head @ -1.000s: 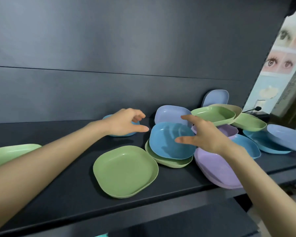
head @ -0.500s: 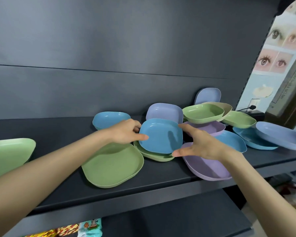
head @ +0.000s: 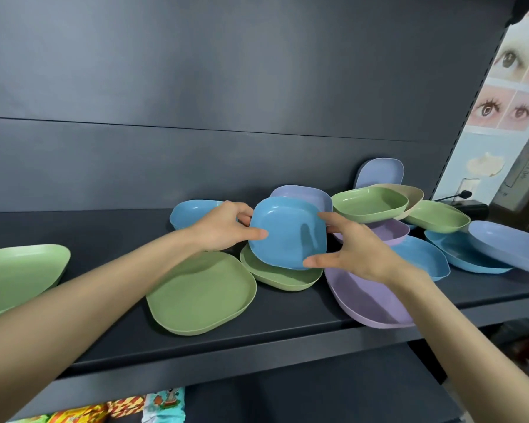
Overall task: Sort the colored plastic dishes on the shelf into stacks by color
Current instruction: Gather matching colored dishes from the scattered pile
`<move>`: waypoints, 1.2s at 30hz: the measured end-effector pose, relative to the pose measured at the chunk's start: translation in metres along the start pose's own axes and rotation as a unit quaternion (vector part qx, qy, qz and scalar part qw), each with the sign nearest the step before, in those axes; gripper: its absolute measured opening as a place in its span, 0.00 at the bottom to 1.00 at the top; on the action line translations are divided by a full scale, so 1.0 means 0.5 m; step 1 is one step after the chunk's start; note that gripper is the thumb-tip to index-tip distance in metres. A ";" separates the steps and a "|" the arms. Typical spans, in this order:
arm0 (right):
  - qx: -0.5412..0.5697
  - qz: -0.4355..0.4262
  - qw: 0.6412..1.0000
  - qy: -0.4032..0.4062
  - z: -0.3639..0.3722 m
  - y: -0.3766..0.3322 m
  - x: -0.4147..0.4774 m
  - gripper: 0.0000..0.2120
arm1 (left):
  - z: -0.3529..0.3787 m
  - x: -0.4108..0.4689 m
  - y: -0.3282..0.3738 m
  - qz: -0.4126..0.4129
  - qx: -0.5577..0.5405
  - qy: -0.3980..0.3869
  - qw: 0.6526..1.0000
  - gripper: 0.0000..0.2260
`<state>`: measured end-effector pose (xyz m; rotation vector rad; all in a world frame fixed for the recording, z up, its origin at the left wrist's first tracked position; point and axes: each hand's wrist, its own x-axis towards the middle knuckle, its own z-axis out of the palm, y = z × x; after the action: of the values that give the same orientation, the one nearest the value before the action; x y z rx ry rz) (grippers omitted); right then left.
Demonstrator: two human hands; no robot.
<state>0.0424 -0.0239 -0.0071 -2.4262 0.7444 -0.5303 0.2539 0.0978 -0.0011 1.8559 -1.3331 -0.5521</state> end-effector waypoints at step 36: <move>-0.039 0.048 0.981 -0.186 0.160 -0.127 0.319 0.47 | -0.216 0.081 -0.222 -0.062 0.011 0.004 0.998 0.26</move>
<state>0.2304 -0.0453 0.0014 -2.4449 0.7241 -0.0048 0.4126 0.1135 -0.0193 1.9662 -1.2296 -0.5953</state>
